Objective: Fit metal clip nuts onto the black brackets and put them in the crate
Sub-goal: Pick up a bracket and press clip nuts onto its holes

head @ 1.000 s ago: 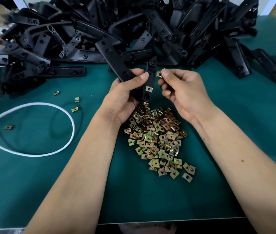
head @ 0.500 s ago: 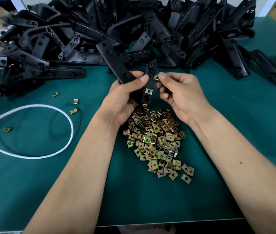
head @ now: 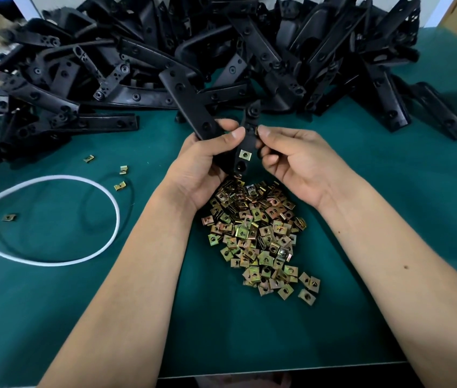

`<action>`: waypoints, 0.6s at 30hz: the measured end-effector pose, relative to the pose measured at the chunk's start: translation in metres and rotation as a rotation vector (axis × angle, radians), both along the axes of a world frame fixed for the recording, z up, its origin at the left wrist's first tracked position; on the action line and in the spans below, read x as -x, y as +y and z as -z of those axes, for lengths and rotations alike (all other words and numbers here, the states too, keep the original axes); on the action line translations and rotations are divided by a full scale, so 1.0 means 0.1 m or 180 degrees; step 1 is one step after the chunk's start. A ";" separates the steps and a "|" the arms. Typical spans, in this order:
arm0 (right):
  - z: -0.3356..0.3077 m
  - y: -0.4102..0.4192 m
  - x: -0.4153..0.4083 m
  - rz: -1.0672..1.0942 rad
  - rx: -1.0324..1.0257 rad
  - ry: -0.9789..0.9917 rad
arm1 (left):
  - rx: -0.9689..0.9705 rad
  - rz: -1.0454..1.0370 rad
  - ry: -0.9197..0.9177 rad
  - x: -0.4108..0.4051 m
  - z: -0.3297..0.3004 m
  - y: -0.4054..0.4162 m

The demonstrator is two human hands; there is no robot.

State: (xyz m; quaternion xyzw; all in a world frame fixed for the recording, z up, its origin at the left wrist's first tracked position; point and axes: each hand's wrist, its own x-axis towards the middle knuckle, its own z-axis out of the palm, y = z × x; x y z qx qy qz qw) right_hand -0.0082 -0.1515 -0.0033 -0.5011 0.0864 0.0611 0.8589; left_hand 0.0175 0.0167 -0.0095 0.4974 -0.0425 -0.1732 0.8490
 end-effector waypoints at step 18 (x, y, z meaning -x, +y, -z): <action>-0.03 0.00 0.06 0.0232 0.0792 -0.0250 | -0.0061 0.0005 -0.0036 0.00 -0.01 0.00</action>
